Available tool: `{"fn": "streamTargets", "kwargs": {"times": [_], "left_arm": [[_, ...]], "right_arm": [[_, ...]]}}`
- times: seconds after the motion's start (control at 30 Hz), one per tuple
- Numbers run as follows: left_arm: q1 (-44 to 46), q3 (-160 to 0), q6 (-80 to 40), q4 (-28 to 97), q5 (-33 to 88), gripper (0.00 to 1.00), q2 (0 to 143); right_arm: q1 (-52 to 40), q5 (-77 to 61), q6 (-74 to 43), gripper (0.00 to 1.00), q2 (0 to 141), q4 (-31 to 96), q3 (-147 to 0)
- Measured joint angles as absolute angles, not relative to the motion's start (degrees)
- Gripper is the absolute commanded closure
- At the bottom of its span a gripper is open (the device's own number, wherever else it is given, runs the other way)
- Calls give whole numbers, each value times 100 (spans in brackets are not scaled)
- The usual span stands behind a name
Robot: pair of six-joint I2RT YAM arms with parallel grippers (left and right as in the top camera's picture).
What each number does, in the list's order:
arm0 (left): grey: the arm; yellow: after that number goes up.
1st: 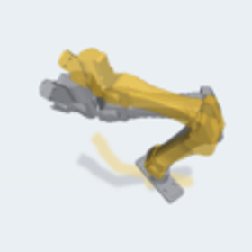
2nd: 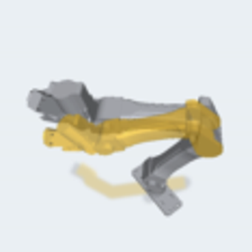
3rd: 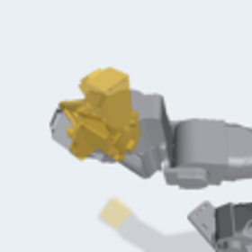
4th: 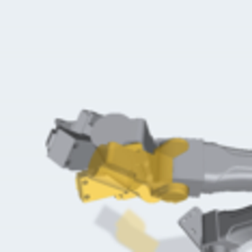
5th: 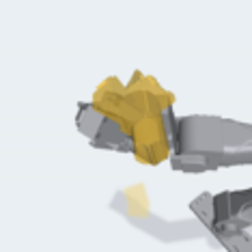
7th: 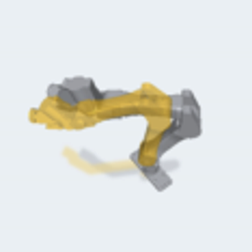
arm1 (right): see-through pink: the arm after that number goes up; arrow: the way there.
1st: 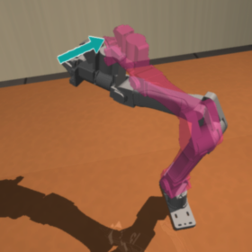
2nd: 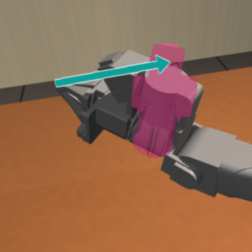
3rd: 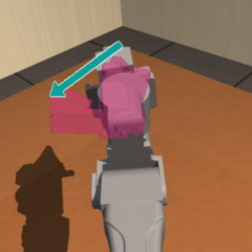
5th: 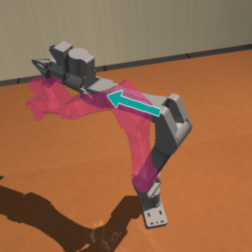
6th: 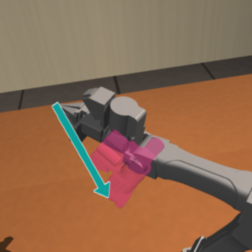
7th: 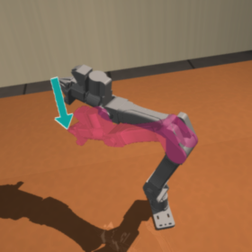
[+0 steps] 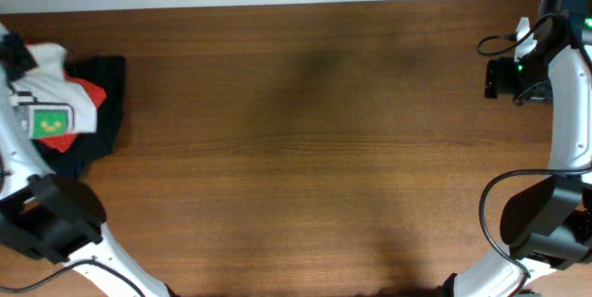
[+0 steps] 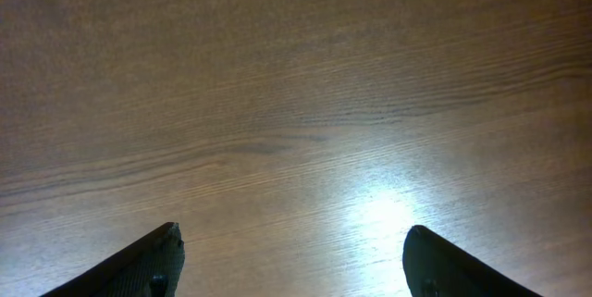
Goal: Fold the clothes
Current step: 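Grasp the folded shirt with the left gripper and place it on the left stack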
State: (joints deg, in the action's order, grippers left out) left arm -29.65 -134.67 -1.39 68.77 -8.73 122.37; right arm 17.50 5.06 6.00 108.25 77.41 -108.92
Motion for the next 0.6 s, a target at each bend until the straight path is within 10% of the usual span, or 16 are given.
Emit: {"fn": "streamTargets", "kwargs": {"times": [0.27, 0.33, 0.37, 0.6], "left_arm": [[-3544, -13467, -137, 6552, -211, 89, 12892], [-3732, -13467, -169, 6554, -211, 18, 12949], [-3820, -13467, -123, 6554, -235, 1, 12969], [-4023, -13747, -91, 7303, -576, 1, 13017]], "right_arm": [[1750, 506, 600, 21, 10825, 7738, -10892], [1750, 506, 602, 21, 10825, 7738, -10892], [1750, 506, 600, 20, 10825, 7738, -10892], [1750, 506, 607, 7, 10825, 7741, -10892]]}}
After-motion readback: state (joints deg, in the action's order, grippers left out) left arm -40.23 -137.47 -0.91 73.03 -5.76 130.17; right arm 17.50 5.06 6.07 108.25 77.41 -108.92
